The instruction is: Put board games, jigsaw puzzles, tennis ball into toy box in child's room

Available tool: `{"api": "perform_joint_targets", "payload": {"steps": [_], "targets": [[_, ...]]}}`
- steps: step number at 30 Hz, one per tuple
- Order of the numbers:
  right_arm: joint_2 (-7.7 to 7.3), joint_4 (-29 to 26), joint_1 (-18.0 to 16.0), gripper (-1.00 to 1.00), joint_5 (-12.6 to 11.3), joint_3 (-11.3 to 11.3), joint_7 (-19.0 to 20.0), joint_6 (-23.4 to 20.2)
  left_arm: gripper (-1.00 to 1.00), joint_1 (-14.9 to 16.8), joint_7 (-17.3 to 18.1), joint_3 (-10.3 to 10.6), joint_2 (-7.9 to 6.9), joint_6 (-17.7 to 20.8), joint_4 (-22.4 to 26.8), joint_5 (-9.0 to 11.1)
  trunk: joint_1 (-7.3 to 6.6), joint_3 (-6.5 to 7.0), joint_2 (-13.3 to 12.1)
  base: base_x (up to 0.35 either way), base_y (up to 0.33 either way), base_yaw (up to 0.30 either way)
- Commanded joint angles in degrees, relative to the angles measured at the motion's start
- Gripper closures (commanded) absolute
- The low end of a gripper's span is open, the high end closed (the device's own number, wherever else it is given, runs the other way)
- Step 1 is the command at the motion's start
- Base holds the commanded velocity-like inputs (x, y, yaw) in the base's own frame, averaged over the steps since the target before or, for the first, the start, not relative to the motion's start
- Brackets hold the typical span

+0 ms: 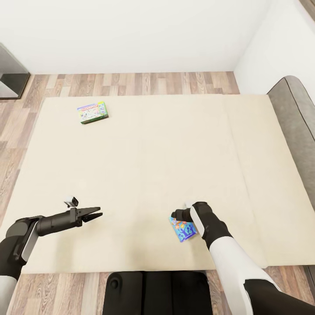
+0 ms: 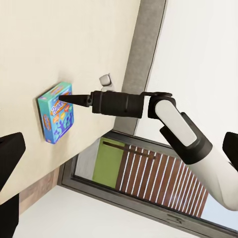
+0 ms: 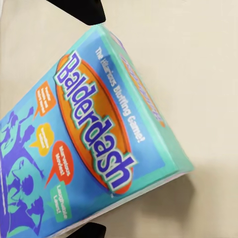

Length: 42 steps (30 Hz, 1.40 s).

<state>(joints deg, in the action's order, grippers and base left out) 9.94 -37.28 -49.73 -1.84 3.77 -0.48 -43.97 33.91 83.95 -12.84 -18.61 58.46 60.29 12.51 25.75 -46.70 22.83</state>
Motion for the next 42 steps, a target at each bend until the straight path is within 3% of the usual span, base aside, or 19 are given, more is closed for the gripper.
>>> {"api": "perform_joint_targets", "payload": {"steps": [1,17,27,42], "targets": [[0.06,-0.07,-0.02,-1.00,-0.18,0.27,-0.05,-0.25,-1.00,0.01,0.16,0.01,-0.02,0.60,0.01,0.06,0.03,-0.06,0.09,0.000,0.016,0.000],[0.06,-0.07,-0.02,-1.00,-0.16,0.27,-0.05,-0.70,-1.00,0.01,0.16,0.01,-0.02,0.60,0.01,0.06,0.03,-0.06,0.09,0.000,0.017,0.000],[0.06,-0.07,-0.02,-1.00,0.05,0.27,-0.39,-4.03,-1.00,0.01,0.16,0.01,-0.02,0.60,0.01,0.06,0.03,-0.06,0.09,0.000,0.000,0.000],[0.06,1.08,-0.02,-1.00,0.42,0.27,-0.40,-5.28,-1.00,0.01,0.18,0.01,-0.02,0.60,0.01,0.06,0.03,-0.06,0.09,0.000,0.000,0.000]]}}
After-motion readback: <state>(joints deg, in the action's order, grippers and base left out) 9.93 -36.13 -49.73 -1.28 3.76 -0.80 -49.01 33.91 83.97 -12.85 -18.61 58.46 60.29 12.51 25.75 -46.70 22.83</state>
